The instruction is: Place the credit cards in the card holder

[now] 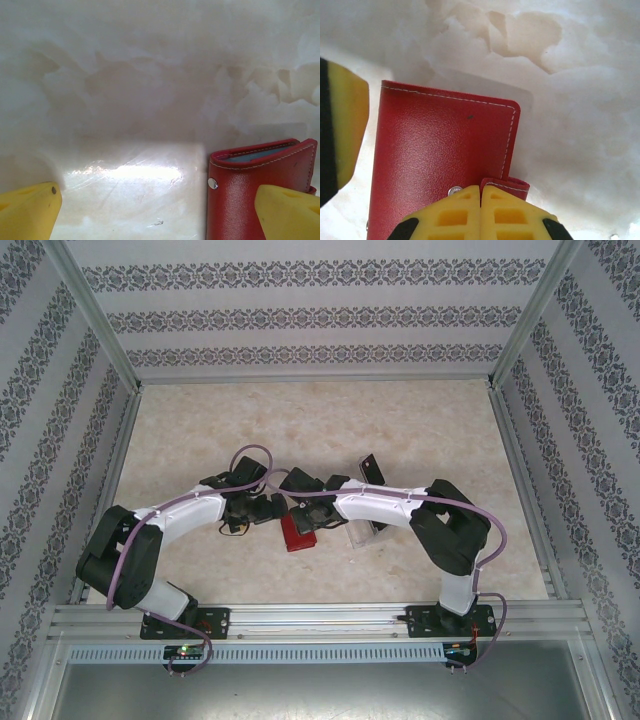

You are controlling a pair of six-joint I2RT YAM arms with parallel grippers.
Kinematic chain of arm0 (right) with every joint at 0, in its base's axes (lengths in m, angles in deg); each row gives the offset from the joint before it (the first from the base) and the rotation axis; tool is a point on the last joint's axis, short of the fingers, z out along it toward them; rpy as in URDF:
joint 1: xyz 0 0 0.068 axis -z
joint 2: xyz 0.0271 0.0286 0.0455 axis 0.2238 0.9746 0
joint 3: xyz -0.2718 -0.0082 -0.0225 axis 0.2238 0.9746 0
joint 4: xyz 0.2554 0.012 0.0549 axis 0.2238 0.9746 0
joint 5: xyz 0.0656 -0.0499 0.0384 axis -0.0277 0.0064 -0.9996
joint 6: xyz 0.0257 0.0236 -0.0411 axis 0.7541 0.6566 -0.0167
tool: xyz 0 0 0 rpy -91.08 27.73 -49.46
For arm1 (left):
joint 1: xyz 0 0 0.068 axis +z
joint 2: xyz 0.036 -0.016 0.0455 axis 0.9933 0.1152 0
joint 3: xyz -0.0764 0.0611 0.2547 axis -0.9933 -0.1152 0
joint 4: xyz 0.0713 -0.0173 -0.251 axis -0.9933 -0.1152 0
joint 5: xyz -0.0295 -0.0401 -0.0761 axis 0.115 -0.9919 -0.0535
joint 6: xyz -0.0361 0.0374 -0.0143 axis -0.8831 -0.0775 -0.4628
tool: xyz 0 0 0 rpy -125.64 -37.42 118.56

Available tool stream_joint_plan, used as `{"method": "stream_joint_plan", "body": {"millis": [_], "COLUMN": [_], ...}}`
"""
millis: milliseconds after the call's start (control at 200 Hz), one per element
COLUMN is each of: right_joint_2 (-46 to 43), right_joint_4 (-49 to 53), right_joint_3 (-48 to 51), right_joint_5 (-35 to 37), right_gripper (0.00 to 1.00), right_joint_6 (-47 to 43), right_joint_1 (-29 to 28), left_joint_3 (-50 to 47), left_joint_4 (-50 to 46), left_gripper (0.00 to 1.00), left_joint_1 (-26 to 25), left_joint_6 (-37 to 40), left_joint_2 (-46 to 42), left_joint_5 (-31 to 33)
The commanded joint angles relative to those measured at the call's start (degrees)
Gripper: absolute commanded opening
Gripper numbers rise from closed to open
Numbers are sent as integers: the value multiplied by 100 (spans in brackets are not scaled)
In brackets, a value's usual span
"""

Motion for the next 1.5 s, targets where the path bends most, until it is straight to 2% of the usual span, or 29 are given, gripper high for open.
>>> {"method": "stream_joint_plan", "body": {"millis": [0, 335, 804, 1139, 1494], "right_joint_2": [-164, -410, 48, 229, -32], "right_joint_4": [186, 81, -162, -98, 194], "right_joint_3": [-56, -47, -9, 8, -25], "right_joint_5": [138, -116, -426, -340, 168], "right_gripper": [0, 0, 0, 0, 0], "right_joint_6": [-59, -42, 71, 36, -83], "right_joint_1": [-45, -93, -124, -155, -197], "left_joint_3": [-71, -173, -255, -270, -254], "left_joint_4": [116, 245, 319, 371, 346], "left_gripper": [100, 100, 99, 100, 100], "left_joint_1": [-93, -186, -216, -216, -215], "left_joint_6": [37, 42, 7, -9, -4], "left_joint_2": [-9, 198, 251, 282, 285], "left_joint_5": [-51, -92, -94, -116, -111]}}
